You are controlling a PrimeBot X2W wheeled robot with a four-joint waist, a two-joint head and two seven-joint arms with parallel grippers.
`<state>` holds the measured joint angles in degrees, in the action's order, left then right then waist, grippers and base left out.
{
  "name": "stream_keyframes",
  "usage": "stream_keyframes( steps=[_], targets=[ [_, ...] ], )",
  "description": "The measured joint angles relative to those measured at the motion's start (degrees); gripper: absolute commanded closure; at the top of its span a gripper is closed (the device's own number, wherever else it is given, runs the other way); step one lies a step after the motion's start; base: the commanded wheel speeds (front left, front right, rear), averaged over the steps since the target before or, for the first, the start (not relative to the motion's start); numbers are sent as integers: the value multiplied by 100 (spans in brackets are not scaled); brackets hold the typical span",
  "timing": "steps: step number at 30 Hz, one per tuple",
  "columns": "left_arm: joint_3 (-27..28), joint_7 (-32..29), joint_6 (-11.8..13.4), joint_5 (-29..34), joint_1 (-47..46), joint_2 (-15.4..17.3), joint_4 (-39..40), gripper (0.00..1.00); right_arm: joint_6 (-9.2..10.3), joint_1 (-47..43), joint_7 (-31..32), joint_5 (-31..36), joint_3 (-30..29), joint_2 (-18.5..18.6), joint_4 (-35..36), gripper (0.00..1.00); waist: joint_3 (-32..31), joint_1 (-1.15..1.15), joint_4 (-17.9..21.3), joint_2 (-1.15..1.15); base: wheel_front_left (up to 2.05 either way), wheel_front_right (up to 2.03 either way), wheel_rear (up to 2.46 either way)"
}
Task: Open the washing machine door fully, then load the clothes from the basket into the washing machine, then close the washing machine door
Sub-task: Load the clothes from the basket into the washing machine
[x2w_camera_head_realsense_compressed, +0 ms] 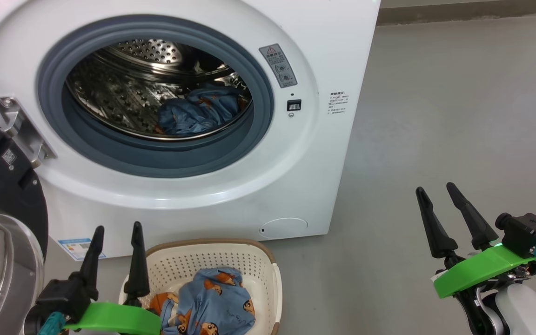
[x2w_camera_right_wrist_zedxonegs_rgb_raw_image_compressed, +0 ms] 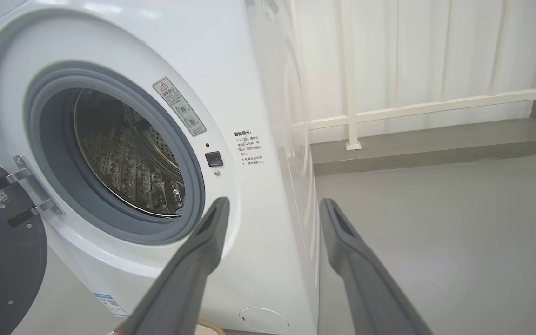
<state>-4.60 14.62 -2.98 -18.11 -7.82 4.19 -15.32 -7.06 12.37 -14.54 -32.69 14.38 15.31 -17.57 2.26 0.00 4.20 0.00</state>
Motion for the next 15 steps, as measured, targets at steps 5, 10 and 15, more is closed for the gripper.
stream_keyframes(
  steps=[5, 10, 15],
  targets=[
    [-51, 0, 1, -25, -1, 0, -36, 0, 0, 1, 0, -1, 12, 19, 0, 0, 63, 0, 20, 0, 0, 0, 0],
    [-108, -41, 1, -51, -5, 0, -131, 0, 0, 3, 0, -2, 24, 51, -2, 0, 158, 0, 45, 0, 0, 0, 0],
    [-158, -110, 1, -52, -51, 3, -312, 0, 0, 24, 0, -10, 44, 54, -1, 0, 304, 0, 82, 0, 0, 0, 0]
  ],
)
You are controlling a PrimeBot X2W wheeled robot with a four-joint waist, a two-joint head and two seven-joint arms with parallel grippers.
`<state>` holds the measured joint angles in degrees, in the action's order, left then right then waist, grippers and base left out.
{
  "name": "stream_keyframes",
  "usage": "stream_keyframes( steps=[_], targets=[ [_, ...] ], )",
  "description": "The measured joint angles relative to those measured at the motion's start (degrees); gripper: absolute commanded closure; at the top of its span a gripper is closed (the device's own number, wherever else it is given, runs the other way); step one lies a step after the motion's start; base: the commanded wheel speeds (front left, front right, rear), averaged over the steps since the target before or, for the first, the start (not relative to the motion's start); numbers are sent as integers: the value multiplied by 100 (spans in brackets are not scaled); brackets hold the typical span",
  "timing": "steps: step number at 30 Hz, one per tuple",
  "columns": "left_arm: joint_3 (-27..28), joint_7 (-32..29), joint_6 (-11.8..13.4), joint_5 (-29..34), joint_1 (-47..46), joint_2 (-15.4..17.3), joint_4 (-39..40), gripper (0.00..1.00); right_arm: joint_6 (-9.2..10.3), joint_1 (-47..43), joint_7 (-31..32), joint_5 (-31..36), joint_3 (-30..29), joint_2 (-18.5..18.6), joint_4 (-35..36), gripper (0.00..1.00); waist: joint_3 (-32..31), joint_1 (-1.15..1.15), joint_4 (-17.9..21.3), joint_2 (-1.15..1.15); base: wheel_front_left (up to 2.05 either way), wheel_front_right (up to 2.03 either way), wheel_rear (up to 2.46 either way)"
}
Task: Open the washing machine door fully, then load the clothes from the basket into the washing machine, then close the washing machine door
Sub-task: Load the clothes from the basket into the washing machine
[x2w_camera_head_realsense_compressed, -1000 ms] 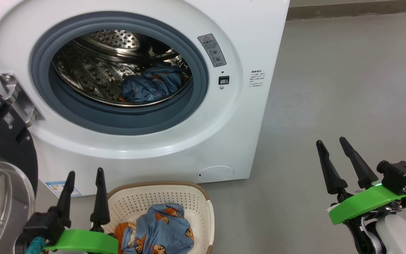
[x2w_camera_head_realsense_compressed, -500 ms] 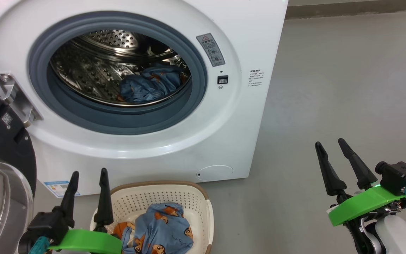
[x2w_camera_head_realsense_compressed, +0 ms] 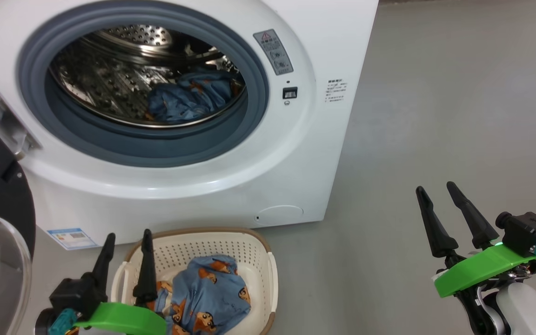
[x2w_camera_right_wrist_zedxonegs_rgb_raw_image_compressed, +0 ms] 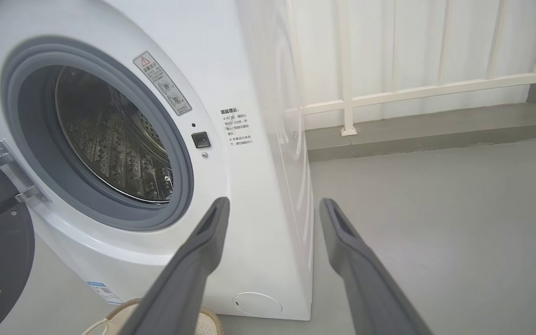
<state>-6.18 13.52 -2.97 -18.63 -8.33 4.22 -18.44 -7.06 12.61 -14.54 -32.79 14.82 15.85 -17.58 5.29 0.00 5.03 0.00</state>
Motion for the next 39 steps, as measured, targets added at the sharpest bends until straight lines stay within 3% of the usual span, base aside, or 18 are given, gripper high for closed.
stream_keyframes(
  steps=[18, 39],
  targets=[
    [-155, -149, -60, -52, -1110, 19, -1296, 0, 0, 512, 0, -105, -1, -25, 194, 0, 1098, 0, 117, 0, 0, 0, 0],
    [-148, -181, -160, -204, -3360, 201, -4207, 0, 0, 1549, 0, -157, 182, -98, 676, 0, 3148, 0, 346, 0, 0, 0, 0]
  ],
)
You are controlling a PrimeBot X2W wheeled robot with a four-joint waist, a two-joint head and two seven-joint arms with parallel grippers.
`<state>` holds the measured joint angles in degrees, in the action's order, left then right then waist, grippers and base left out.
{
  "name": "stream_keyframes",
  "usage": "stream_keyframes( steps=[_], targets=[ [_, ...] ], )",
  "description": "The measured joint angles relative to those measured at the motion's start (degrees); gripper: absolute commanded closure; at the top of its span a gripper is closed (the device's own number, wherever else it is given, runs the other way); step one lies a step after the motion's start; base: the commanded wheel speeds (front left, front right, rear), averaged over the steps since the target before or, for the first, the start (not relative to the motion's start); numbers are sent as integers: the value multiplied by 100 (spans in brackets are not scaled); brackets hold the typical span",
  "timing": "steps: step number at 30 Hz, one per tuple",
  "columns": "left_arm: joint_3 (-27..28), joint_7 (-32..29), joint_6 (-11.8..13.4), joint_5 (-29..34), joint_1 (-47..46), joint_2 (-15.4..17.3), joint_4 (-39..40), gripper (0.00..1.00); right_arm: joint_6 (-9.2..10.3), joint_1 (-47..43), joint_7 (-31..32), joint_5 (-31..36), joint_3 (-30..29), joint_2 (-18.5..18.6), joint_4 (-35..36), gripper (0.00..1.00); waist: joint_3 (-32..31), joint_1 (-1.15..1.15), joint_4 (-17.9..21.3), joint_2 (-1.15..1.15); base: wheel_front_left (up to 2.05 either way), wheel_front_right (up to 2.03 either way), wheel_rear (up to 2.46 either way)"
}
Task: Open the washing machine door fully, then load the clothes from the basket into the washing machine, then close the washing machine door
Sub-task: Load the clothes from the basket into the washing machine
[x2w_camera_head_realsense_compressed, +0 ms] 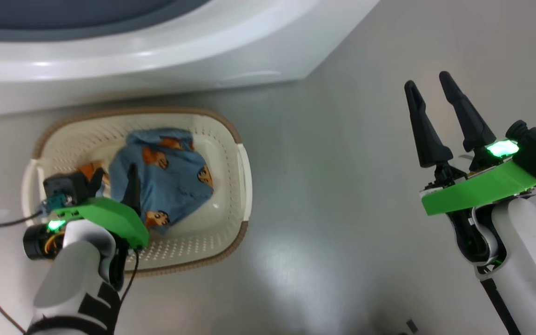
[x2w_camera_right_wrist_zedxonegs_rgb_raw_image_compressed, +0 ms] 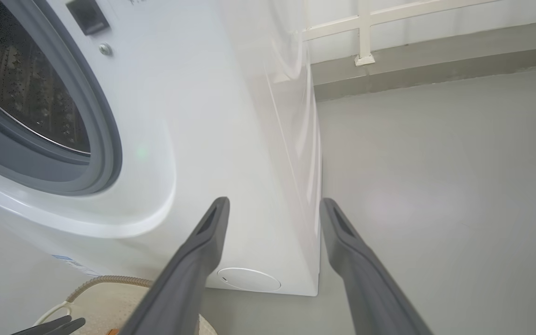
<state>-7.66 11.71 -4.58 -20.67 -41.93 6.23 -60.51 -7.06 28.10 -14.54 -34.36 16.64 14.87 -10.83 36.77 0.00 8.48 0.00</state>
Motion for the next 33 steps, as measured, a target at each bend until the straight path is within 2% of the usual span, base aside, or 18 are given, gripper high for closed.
stream_keyframes(
  steps=[9, 13, 22, 33],
  targets=[
    [-14, -221, -25, -26, -755, 183, -922, 0, 0, 217, 0, 0, -4, -15, 112, 0, 763, 0, 176, 0, 0, 0, 0],
    [-26, -291, 22, -44, -981, 345, -1100, 0, 0, 321, 0, 0, -8, -44, 180, 0, 1038, 0, 294, 0, 0, 0, 0],
    [-114, -800, 70, -53, -1372, 397, -1261, 0, 0, 387, -1, 0, -3, -113, 235, 0, 1564, 0, 532, 0, 0, 0, 0],
    [-253, -1763, 679, -30, -1460, 586, -1329, 0, 0, 452, -1, -49, 3, -188, 272, 0, 1919, 0, 754, 0, 0, 0, 0]
  ],
)
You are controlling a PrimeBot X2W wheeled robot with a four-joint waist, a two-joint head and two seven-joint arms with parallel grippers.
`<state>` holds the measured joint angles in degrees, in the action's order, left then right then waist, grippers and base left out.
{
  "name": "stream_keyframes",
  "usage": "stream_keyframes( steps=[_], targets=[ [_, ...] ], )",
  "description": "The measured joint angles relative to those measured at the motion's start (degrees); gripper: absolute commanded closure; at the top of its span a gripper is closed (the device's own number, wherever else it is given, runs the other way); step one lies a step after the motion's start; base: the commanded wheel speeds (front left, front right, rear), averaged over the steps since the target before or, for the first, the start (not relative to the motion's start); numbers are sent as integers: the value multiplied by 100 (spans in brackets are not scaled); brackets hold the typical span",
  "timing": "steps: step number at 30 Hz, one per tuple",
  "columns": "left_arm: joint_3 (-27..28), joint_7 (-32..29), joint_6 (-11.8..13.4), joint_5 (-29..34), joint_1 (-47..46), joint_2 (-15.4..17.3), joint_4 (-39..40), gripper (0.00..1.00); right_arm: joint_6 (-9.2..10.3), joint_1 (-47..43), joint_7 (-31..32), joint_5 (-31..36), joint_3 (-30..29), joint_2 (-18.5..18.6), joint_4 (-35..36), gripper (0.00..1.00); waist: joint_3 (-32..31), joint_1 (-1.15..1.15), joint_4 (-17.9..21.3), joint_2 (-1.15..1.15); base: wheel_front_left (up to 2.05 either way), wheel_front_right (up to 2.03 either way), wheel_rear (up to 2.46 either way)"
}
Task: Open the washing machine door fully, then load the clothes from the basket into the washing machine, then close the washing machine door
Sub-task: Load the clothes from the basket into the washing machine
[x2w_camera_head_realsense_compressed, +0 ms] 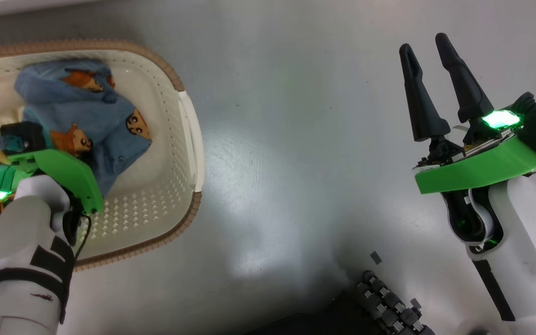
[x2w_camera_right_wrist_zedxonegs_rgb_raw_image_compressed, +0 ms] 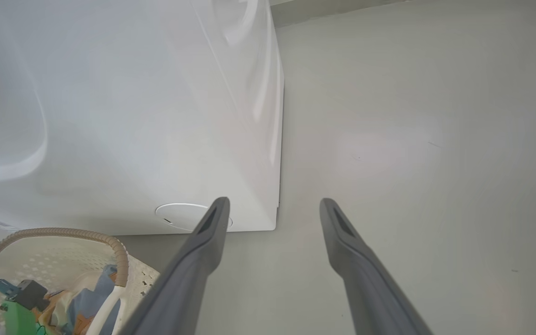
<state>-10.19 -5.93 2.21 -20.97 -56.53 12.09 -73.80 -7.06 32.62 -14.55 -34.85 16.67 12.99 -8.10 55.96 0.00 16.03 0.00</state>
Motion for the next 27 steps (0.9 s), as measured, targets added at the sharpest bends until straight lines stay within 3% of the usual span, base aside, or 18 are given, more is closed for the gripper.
stream_keyframes(
  steps=[1, 3, 4, 8, 27],
  targets=[
    [-20, -40, 46, 7, -1, 8, 0, 11, 0, 0, 0, 0, 3, -3, -1, 0, 11, 0, 12, 0, 0, 0, 0],
    [-25, -64, 63, 7, -6, 18, -1, 85, 0, 0, 0, 0, 4, -5, -1, 0, 16, 0, 20, 0, 0, 0, 0],
    [-25, -63, 88, 5, -15, 23, -2, 100, 0, 0, 0, 0, 5, -8, -2, 0, 15, 0, 22, 0, 0, 0, 0],
    [-14, 75, 46, -15, -16, 33, -20, 100, 0, 1, 0, 0, 8, -14, -12, 0, -26, 0, 13, 0, 0, 0, 0],
    [-163, 1149, -732, -178, 550, -357, -48, 100, 0, -25, 0, 1, 148, 12, -194, 0, -1017, 0, -165, 0, 0, 0, 0]
  ],
)
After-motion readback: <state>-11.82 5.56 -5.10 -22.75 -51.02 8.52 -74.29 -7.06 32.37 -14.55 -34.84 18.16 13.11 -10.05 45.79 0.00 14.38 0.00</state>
